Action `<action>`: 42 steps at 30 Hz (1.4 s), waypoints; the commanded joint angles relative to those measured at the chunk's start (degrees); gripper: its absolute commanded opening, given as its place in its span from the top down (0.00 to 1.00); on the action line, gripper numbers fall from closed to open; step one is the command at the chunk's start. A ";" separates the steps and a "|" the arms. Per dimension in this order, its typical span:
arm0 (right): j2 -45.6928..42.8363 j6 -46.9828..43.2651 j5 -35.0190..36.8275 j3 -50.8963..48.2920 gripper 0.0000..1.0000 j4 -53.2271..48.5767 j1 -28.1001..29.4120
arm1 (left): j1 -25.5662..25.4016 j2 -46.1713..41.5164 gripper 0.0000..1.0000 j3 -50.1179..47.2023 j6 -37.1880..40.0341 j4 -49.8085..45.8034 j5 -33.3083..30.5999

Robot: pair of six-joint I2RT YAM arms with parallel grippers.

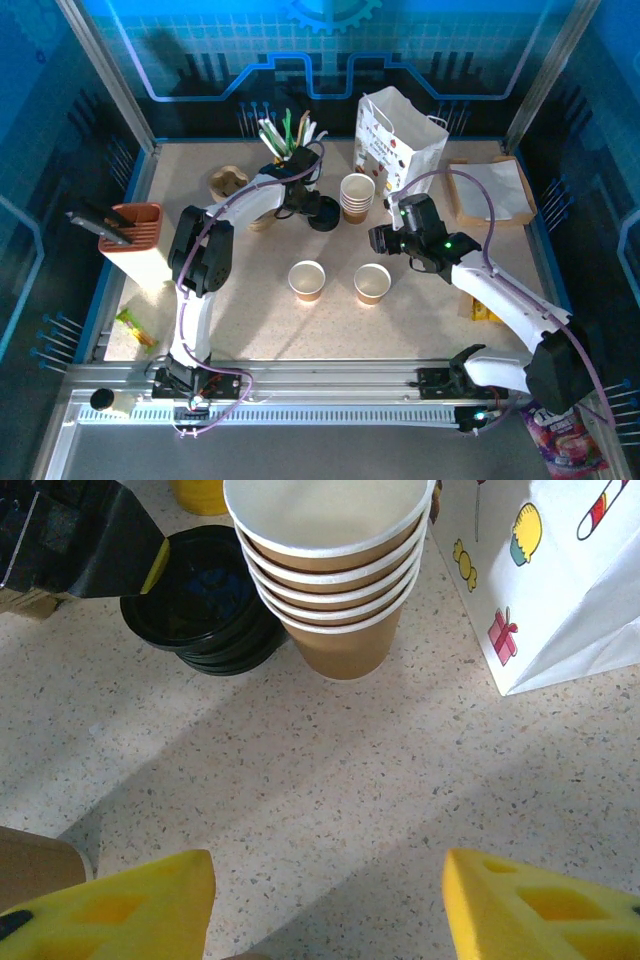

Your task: Pack the takeout coffee

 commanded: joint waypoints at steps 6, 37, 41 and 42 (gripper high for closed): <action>0.36 0.61 -0.45 -0.47 0.37 0.51 -0.62 | -0.36 1.08 0.75 -0.05 -0.31 -0.24 0.05; 1.06 0.71 -0.68 -0.35 0.37 0.72 -0.63 | -0.38 -0.31 0.82 0.85 -0.26 -0.60 -0.23; 0.91 0.65 -0.70 -0.09 0.37 0.39 -0.61 | -0.34 -1.43 0.82 0.58 -0.15 -0.55 -0.77; 0.81 0.65 -0.66 -0.09 0.37 0.33 -0.64 | -0.37 -1.75 0.81 0.40 -0.10 -0.51 -0.88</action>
